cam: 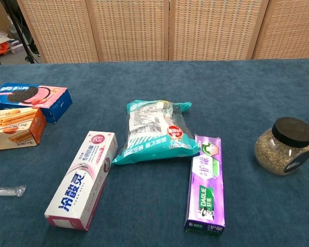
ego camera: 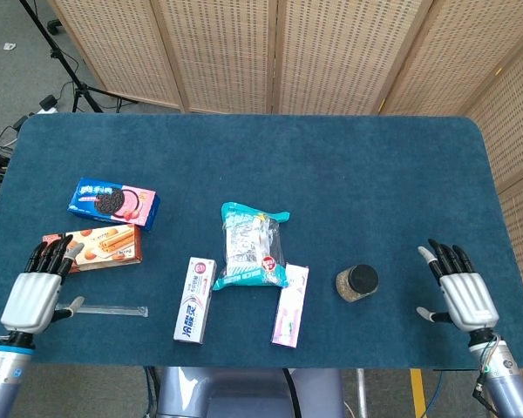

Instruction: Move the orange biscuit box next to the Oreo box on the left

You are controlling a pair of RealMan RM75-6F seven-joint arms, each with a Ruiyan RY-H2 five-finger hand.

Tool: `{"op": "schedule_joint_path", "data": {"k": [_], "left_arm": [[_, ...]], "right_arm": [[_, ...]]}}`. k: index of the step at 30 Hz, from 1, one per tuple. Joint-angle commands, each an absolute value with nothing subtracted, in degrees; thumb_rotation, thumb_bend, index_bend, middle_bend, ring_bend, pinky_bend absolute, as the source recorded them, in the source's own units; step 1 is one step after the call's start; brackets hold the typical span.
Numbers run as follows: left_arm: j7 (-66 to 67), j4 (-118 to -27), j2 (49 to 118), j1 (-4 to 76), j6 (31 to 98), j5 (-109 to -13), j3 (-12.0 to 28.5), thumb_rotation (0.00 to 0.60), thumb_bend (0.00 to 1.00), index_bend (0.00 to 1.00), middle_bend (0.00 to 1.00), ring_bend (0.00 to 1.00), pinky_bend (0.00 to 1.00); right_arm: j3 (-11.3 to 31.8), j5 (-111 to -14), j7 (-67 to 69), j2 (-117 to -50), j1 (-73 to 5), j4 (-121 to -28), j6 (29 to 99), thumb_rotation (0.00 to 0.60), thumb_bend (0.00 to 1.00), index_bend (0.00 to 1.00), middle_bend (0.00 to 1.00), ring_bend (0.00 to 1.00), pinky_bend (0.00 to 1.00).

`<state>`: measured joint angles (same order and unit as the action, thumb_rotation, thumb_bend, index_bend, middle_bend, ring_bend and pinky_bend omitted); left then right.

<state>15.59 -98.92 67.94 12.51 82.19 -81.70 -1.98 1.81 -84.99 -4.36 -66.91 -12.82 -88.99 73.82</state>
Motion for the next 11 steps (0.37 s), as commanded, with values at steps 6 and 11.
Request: {"op": "schedule_joint_path", "data": {"k": [6, 11], "left_arm": [[14.3, -97.8, 67.6, 11.7, 81.9, -79.4, -0.5, 0.600, 0.21, 0.11, 0.00, 0.00, 0.00], [13.7, -96.8, 67.9, 11.9, 80.8, -78.8, 0.0, 0.600, 0.21, 0.11, 0.00, 0.00, 0.00]], "right_arm": [[1.1, -86.5, -5.6, -67.7, -13.1, -89.3, 73.7, 0.600, 0.00, 0.00, 0.00, 0.00, 0.00], [1.1, -86.4, -6.6, -67.8, -13.0, -89.7, 74.0, 0.600, 0.00, 0.00, 0.00, 0.00, 0.00]]}}
